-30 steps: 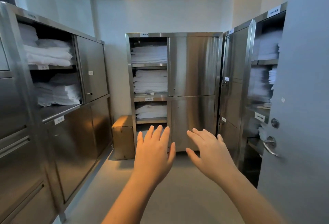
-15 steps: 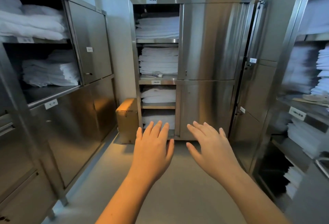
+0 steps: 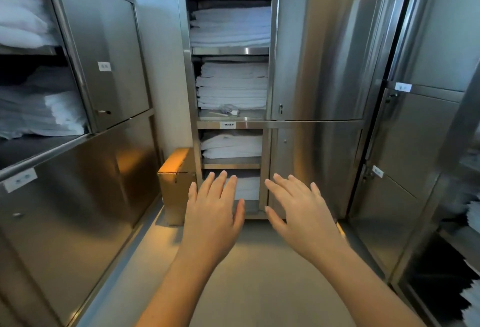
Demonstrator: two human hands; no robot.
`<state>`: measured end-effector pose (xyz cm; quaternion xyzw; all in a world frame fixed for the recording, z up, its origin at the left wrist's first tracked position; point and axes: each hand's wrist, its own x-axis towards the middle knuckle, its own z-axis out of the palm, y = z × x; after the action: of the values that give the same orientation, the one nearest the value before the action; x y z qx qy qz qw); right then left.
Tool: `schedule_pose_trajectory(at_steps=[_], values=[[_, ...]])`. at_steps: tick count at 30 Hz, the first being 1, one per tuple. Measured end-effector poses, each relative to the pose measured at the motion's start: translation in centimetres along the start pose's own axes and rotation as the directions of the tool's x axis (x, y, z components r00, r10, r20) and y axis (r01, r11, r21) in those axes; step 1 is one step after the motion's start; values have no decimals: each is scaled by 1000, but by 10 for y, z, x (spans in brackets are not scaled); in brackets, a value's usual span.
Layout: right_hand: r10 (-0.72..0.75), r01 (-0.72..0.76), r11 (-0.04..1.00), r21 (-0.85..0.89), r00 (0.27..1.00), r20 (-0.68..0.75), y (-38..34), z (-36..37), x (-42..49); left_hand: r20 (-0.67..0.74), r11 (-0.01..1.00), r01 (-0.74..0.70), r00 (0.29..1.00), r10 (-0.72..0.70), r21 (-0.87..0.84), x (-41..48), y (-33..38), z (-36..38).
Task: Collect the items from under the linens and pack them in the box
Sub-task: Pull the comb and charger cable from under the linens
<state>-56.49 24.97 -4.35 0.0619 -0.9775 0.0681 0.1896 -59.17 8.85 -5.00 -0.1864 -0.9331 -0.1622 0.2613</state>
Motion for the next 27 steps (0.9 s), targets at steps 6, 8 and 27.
schedule_pose_trajectory(at_steps=[6, 8, 27], values=[[9, -8, 1000, 27, 1000, -2, 26, 45, 71, 7, 997, -70, 998, 70, 29, 57, -17, 67], [3, -3, 1000, 18, 1000, 15, 42, 63, 99, 2, 997, -71, 997, 71, 36, 80, -26, 93], [-68, 65, 996, 53, 995, 66, 191, 189, 411, -61, 998, 19, 998, -15, 56, 369, -94, 288]])
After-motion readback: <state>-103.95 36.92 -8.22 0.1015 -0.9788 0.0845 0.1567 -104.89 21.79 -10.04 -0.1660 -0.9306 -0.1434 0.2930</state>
